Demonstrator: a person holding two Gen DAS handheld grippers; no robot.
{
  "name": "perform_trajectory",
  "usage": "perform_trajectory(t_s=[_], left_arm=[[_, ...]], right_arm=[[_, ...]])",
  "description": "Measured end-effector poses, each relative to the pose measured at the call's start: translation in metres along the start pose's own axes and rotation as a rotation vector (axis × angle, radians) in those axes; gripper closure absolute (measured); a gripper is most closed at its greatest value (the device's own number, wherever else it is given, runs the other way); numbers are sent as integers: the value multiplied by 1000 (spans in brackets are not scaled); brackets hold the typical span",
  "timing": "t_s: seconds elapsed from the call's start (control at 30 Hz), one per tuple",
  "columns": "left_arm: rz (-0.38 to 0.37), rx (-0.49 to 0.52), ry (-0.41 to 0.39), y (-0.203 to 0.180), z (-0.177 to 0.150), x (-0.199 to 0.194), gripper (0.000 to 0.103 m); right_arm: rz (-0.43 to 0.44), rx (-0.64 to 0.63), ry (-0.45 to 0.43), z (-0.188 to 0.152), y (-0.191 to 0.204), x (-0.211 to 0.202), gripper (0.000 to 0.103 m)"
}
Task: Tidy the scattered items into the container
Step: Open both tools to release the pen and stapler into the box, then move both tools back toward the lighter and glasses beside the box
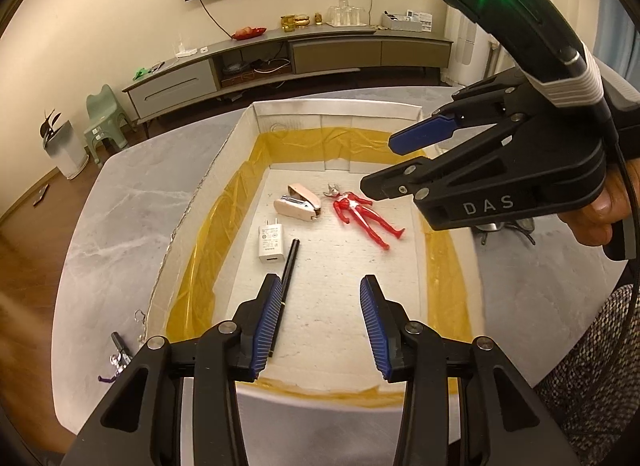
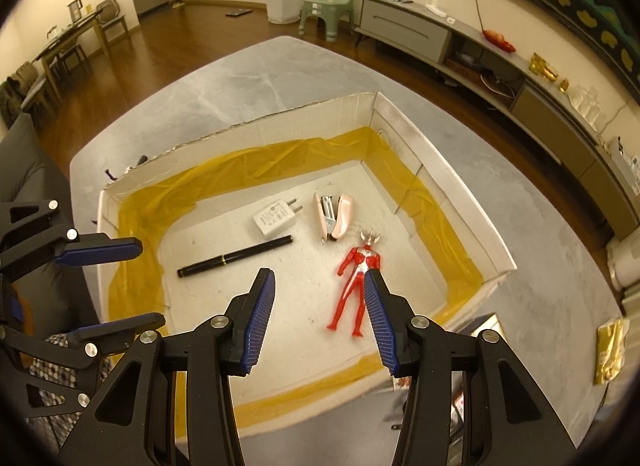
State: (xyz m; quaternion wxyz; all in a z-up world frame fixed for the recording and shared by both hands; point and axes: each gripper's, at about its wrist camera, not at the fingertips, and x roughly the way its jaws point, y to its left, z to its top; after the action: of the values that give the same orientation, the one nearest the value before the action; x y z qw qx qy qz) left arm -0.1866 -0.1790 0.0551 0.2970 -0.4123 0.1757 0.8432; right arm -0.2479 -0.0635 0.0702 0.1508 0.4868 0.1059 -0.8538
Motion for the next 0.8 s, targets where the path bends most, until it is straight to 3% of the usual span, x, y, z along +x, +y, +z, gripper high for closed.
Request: perform_trajectory(t_s=[0.2, 0.33, 0.8], left_arm=[[16, 15, -4, -16, -3, -15, 59], [27, 10, -9, -24, -5, -23, 50], [40, 29, 1, -56, -11, -39, 49]], right_arm=[[21, 39, -24, -13, -7, -20, 54], [35, 57, -43, -23, -9, -33, 54], [117, 127, -105, -73, -16, -66, 54]])
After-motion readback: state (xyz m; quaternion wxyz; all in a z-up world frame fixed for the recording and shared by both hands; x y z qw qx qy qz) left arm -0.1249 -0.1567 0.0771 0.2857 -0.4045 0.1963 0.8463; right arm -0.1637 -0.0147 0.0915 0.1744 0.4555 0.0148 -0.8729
